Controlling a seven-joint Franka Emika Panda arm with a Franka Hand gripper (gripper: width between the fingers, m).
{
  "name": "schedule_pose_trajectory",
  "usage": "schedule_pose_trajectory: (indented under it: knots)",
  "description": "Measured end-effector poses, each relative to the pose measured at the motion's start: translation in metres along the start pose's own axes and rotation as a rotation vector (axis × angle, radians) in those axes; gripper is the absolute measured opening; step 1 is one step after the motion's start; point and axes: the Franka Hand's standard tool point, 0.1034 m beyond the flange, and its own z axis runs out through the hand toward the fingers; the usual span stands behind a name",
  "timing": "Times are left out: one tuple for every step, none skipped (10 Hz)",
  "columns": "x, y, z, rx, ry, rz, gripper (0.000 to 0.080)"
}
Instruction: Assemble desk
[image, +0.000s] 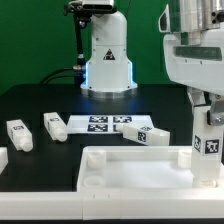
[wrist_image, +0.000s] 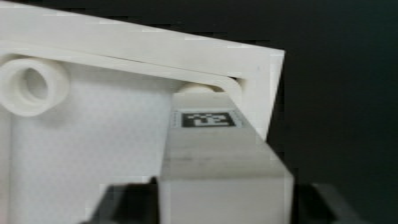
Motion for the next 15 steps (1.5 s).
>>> schedule_pose_trajectory:
  knots:
    - [0.0, 0.0, 0.001, -0.001, 0.0, -0.015, 0.0457]
    - [0.0, 0.0, 0.0, -0.001, 0.005, -0.176, 0.0457]
    - [-0.003, 0.0, 0.001, -0.003, 0.01, -0.361, 0.0612]
    - [-0.01, 0.0, 0.002, -0.021, 0.034, -0.673, 0.0638]
    - [-0.011, 0.0, 0.002, -0.021, 0.031, -0.75, 0.0646]
    - [-0.01, 0.0, 0.002, -0.023, 0.031, -0.83, 0.0646]
    - [-0.01, 0.0, 0.001, -0.032, 0.043, -0.999, 0.0649]
    - [-0.012, -0.003, -0.002, -0.035, 0.063, -1.215, 0.0649]
    - [-0.014, -0.006, -0.002, -0.027, 0.072, -1.394, 0.0649]
    - [-0.013, -0.006, -0.002, -0.03, 0.071, -1.473, 0.0649]
    - [-0.013, -0.006, -0.002, -0.027, 0.069, -1.425, 0.0649]
    - [-0.013, -0.006, -0.002, -0.027, 0.069, -1.427, 0.0558]
    - [-0.014, -0.005, -0.001, -0.021, 0.066, -1.314, 0.0366]
    - [-0.014, -0.005, -0.001, -0.02, 0.066, -1.273, 0.0366]
    - [-0.01, -0.007, -0.001, -0.016, 0.07, -1.102, 0.0293]
